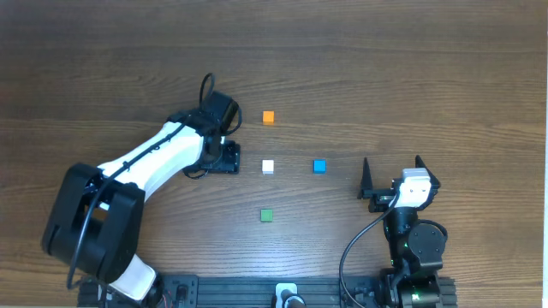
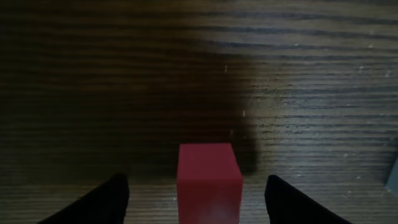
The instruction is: Stack Cubes
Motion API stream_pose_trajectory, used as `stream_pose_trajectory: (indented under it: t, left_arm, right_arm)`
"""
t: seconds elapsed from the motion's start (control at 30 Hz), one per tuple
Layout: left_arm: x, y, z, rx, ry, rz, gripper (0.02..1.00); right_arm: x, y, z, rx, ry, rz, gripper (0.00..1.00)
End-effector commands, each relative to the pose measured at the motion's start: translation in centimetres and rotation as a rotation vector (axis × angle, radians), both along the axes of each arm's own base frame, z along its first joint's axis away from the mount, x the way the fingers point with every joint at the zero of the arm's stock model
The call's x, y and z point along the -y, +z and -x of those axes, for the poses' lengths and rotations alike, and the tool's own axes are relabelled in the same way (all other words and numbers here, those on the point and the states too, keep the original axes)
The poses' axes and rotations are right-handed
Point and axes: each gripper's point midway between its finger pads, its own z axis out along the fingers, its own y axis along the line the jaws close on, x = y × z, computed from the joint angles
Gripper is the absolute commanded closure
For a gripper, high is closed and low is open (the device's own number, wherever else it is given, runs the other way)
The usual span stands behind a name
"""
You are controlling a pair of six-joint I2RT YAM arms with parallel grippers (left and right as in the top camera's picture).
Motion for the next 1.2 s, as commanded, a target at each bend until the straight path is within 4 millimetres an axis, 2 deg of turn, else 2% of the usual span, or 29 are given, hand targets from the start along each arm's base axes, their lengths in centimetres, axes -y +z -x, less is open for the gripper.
stream_pose_trajectory:
  t: [0.03, 0.5, 0.9, 1.03, 1.2]
  left_arm:
    - [0.0, -0.5, -0.3, -0.005, -0.009, -0.020, 0.378]
    - [0.3, -0.6, -0.7, 0.007, 0.005, -0.008, 0.638]
    - [0.8, -0.5, -0.6, -0.004, 0.014, 0.021, 0.822]
    - [1.5, 0.9, -0.8, -0.015, 0.063, 0.033, 0.974]
    - [4.2, 4.6, -1.8, 0.005, 0.076, 0.052, 0.978]
  right_arm:
    - [0.0, -0.1, 0.0, 0.003, 0.004, -0.010, 0.009]
    - [0.0, -0.1, 0.0, 0.003, 0.004, -0.010, 0.007]
    - [0.0, -0.1, 0.0, 0.003, 0.004, -0.010, 0.007]
    - [0.0, -0.1, 0.0, 0.003, 0.004, -0.010, 0.007]
    - [0.0, -0.1, 0.0, 0.003, 0.004, -0.010, 0.009]
